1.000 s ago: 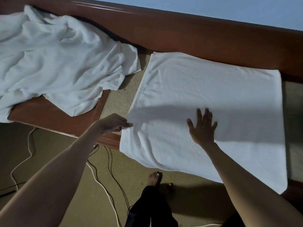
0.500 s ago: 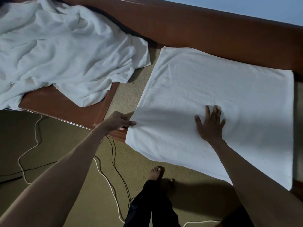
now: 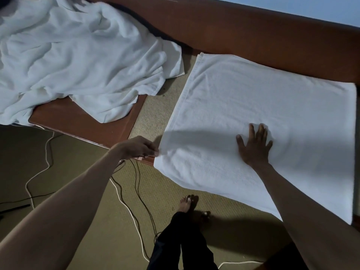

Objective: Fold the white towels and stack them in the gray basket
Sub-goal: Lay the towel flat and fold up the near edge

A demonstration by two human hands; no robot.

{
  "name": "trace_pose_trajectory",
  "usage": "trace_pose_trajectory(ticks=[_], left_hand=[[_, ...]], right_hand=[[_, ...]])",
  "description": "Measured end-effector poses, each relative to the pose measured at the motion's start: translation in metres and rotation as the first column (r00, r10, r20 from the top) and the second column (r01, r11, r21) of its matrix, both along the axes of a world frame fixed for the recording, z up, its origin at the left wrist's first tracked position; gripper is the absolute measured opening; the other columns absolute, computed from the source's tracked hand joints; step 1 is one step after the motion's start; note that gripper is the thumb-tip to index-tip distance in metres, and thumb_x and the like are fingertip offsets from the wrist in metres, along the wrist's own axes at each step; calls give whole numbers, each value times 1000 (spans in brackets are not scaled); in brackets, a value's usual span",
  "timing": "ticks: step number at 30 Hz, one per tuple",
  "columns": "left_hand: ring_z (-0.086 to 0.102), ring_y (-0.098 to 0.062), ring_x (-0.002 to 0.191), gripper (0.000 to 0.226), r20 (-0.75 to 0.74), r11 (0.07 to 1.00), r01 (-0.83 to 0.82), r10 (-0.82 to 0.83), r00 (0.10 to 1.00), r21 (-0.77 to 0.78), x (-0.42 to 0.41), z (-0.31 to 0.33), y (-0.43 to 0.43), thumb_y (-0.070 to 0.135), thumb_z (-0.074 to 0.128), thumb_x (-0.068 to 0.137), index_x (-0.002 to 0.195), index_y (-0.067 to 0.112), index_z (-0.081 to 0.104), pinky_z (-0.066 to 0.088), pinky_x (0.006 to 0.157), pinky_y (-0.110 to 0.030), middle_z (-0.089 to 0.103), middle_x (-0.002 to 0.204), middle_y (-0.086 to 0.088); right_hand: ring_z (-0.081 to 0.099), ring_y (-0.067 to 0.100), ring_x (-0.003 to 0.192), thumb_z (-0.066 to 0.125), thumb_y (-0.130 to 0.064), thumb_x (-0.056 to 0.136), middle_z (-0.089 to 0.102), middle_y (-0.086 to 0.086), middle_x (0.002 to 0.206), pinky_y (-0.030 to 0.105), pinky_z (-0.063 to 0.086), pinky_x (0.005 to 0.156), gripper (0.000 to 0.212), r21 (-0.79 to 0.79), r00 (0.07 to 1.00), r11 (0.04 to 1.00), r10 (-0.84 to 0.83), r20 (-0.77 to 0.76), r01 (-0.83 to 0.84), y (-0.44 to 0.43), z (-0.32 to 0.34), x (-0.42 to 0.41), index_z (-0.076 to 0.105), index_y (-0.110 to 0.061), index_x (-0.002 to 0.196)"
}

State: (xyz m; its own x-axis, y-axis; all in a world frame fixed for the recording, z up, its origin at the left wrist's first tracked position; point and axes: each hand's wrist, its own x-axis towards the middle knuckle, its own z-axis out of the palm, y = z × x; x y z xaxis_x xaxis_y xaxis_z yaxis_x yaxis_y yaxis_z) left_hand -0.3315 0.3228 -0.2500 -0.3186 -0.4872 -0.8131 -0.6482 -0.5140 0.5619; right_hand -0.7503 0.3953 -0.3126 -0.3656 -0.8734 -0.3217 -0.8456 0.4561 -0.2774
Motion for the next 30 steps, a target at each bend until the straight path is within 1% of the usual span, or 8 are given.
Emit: trace_pose_trajectory(ticks=[5,13,15,18,20,22,26,30], left_hand=[[55,-11,73,37,-17,992,-71,69,997,-108,-24,3,8,37,84,78,110,19,75,41,54,-21,69,92,0],[59,-15,75,22,273,949,106,-22,962,-296,-49,-10,14,28,86,81,73,20,67,41,61,-26,63,75,4],[56,-13,68,25,145,971,-23,59,988,-236,-45,-10,15,25,83,85,71,16,64,44,61,-25,62,72,1],[70,-17,84,30,-79,978,-203,198,977,-52,-35,-7,22,26,80,89,104,2,71,58,72,-27,75,99,-11],[71,-20,94,37,-164,970,-218,234,958,110,-31,-7,29,20,77,91,122,2,65,60,80,-29,74,115,-11],[66,-14,85,37,-177,983,-129,152,972,132,-23,-8,33,12,76,91,126,6,64,55,70,-25,72,109,-7],[49,-15,72,34,44,993,118,-116,992,-26,-9,-9,26,30,83,84,112,12,75,39,60,-25,62,86,-6],[48,-13,69,34,199,976,200,-180,963,-85,-12,-5,25,48,83,80,102,23,74,35,55,-26,59,77,6]], right_hand=[[-5,28,157,17,-67,92,-4,12,170,62,0,120,84,-33,1000,999,0,1,0,2,-1,1,12,-22,162],[-7,27,157,17,-68,91,-6,11,170,62,-1,121,85,-27,1000,1000,-5,10,5,2,-3,0,11,-23,163],[-6,28,157,18,-67,91,-6,11,170,62,0,121,84,-27,1000,1000,-2,13,3,1,-3,-1,12,-23,162],[-7,28,157,25,-63,98,-7,11,170,63,-1,121,77,-15,1000,1000,1,16,-1,1,-4,-2,11,-23,162],[-8,27,157,31,-57,104,-9,11,170,62,-2,121,71,-2,1000,1000,-6,22,6,1,-4,-2,9,-24,163],[-9,26,157,31,-56,105,-10,10,170,62,-3,121,70,5,1000,1000,-7,26,7,1,-3,-2,8,-25,163],[-10,25,157,32,-55,105,-9,10,170,61,-3,121,69,2,1000,1000,-9,28,9,1,-3,-1,8,-25,162],[-10,25,157,32,-54,105,-9,10,170,61,-3,120,69,3,1000,1000,-10,28,10,1,-2,-1,9,-25,162]])
